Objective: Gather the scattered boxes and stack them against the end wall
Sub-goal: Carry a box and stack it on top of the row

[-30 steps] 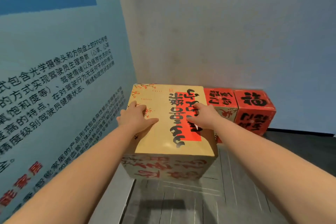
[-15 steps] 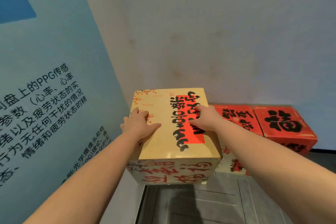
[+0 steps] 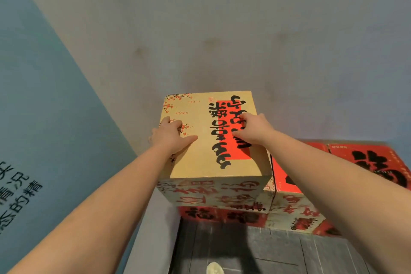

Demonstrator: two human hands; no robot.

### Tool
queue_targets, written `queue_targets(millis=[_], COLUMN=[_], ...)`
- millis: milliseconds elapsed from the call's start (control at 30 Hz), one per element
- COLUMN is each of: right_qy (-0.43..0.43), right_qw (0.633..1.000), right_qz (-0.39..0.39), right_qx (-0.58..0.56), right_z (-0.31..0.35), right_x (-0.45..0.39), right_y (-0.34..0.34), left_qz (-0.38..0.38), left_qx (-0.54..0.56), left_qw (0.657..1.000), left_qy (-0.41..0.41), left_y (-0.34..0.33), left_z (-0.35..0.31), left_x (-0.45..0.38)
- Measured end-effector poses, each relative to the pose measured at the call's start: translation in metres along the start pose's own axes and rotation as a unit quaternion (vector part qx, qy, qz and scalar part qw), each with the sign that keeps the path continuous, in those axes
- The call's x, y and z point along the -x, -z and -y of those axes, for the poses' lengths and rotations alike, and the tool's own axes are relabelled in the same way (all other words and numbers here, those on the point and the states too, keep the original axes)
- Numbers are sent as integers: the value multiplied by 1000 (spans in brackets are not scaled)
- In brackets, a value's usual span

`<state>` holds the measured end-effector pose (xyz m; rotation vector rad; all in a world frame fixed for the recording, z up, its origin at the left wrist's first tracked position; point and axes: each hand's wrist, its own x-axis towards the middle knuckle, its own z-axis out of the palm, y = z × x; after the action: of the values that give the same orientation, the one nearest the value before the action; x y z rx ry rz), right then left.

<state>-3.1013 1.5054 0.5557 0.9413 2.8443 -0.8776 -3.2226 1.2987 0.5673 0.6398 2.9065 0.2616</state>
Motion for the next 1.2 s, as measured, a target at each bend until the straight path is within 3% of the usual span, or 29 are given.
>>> queue_targets(millis=[300, 533, 867, 1200], right_qy=[-75, -91, -81, -81], right_qw=[997, 995, 992, 992], right_qz=[-6, 30, 93, 90], right_qx=[0, 0, 8, 28], right_z=[-1, -6, 11, 27], right_x=[-135, -206, -242, -241], right_y=[-24, -62, -109, -134], left_qz=[39, 80, 101, 109], left_qx=[9, 11, 8, 46], left_qw=[998, 996, 995, 993], left_qy=[-43, -45, -21, -10], left_y=[-44, -82, -105, -127], left_z=[-3, 16, 56, 97], left_x=[-173, -250, -275, -272])
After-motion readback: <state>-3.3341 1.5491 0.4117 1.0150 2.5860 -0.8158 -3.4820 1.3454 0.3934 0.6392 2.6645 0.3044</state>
